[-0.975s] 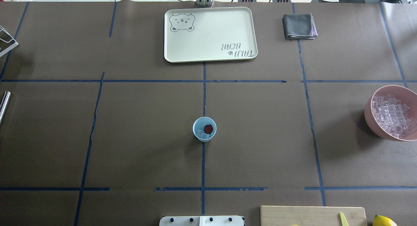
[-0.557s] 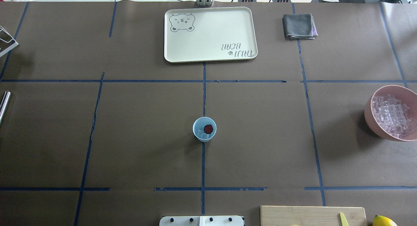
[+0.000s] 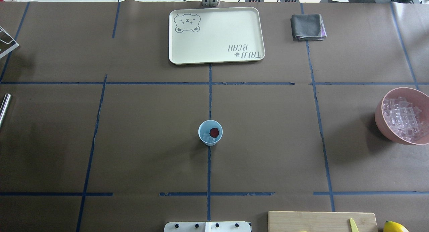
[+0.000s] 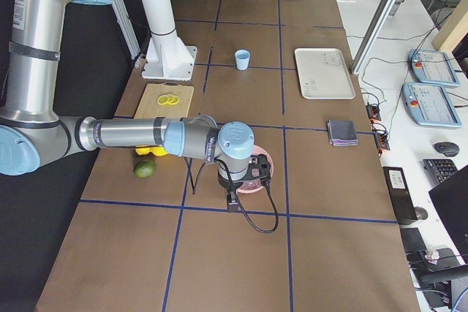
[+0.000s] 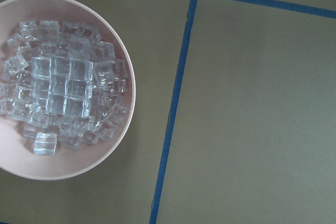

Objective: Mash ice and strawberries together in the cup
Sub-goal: 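Lower the left gripper onto the steel muddler and grasp it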

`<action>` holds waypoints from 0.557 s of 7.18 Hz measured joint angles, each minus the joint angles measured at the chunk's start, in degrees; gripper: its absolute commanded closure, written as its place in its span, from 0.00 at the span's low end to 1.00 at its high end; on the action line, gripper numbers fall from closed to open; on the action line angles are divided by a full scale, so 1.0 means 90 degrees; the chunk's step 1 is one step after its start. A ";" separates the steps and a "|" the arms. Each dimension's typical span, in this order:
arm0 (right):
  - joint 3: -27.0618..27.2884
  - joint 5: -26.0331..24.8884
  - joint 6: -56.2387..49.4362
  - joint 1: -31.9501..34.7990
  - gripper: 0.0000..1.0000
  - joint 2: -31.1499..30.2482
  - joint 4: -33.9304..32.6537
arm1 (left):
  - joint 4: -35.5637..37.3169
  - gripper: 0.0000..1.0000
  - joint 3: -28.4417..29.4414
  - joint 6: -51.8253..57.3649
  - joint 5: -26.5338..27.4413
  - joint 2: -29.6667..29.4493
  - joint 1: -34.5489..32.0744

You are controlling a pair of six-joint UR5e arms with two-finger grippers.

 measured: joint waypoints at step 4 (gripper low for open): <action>-0.0008 0.0000 -0.0007 -0.0003 0.01 -0.0008 -0.0007 | -0.0071 0.00 0.0472 -0.0037 0.0268 -0.0257 0.0461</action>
